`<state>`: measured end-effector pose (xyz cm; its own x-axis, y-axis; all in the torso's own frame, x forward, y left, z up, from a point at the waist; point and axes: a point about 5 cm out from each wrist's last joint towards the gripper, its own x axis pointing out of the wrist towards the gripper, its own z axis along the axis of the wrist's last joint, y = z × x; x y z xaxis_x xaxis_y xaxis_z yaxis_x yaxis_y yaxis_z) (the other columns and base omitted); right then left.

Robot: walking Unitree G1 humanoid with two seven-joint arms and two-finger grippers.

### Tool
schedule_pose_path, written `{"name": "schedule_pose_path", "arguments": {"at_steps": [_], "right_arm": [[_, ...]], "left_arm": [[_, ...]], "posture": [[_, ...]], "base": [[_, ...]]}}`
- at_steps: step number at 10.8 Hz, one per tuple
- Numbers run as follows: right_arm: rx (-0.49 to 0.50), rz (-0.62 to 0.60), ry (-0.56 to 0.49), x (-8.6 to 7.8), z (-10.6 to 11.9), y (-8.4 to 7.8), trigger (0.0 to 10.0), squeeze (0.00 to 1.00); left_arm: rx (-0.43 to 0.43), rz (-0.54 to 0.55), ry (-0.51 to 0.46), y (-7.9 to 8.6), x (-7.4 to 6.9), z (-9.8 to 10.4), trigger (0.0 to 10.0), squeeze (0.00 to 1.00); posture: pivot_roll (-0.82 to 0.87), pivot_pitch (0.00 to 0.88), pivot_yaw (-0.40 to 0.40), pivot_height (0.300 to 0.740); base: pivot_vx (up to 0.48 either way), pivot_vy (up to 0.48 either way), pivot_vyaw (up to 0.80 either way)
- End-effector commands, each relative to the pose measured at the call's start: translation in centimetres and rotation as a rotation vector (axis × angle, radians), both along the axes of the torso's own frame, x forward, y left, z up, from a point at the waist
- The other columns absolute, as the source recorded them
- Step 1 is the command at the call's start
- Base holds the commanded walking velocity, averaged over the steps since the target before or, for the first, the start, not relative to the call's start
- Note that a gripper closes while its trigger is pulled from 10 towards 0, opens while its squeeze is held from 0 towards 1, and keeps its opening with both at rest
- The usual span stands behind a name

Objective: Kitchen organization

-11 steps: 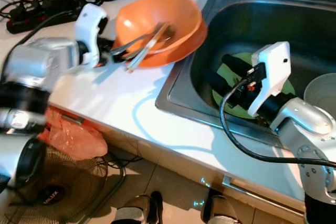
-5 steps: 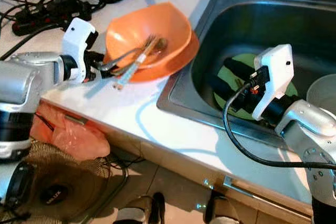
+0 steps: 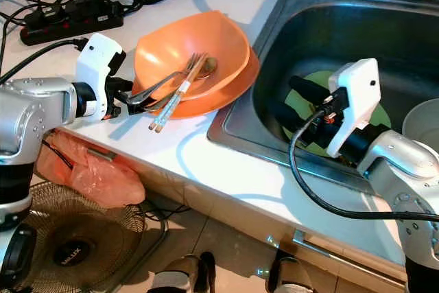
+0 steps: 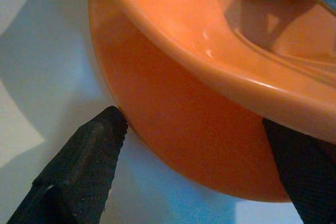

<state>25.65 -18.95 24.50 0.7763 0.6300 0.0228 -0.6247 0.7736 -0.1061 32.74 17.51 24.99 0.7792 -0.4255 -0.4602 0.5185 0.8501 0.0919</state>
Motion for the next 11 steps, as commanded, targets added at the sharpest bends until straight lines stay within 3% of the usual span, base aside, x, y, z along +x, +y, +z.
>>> {"name": "schedule_pose_path", "arguments": {"at_steps": [1, 2, 4, 7, 9, 11], "right_arm": [[0.0, 0.018, -0.016, 0.1, 0.1, 0.4, 10.0, 0.0], [0.002, 0.014, -0.021, 0.2, 0.2, 0.3, 10.0, 0.0], [0.003, 0.006, -0.026, 0.5, 0.1, 0.2, 10.0, 0.0], [0.003, 0.008, -0.034, 0.8, 0.2, 0.2, 10.0, 0.0], [0.007, 0.002, -0.046, 1.2, 0.4, 0.2, 10.0, 0.0], [0.017, -0.036, -0.07, 2.0, 0.6, 0.1, 10.0, 0.0]], "left_arm": [[0.027, 0.033, 0.045, 0.7, -0.2, -1.1, 10.0, 0.0], [0.038, 0.07, 0.028, 1.3, -0.1, -1.3, 10.0, 0.0], [0.012, 0.165, -0.102, 2.5, 1.1, -0.1, 10.0, 0.0], [0.028, 0.175, -0.138, 3.3, 1.3, 0.7, 10.0, 0.0], [0.055, 0.202, -0.269, 4.1, 1.8, 3.2, 10.0, 0.0], [-0.005, 0.247, -0.43, 3.8, 2.3, 4.9, 10.0, 0.0]], "posture": [[0.17, 0.202, 0.173, 0.74], [0.17, 0.197, 0.17, 0.74], [0.17, 0.194, 0.165, 0.74], [0.16, 0.186, 0.154, 0.74], [0.16, 0.178, 0.146, 0.74], [0.15, 0.162, 0.131, 0.74]], "base": [[0.0, 0.0, 0.0], [0.0, 0.0, 0.0], [0.0, 0.0, 0.0], [0.0, 0.0, 0.0], [0.0, 0.0, 0.0], [0.0, 0.0, 0.0]]}}
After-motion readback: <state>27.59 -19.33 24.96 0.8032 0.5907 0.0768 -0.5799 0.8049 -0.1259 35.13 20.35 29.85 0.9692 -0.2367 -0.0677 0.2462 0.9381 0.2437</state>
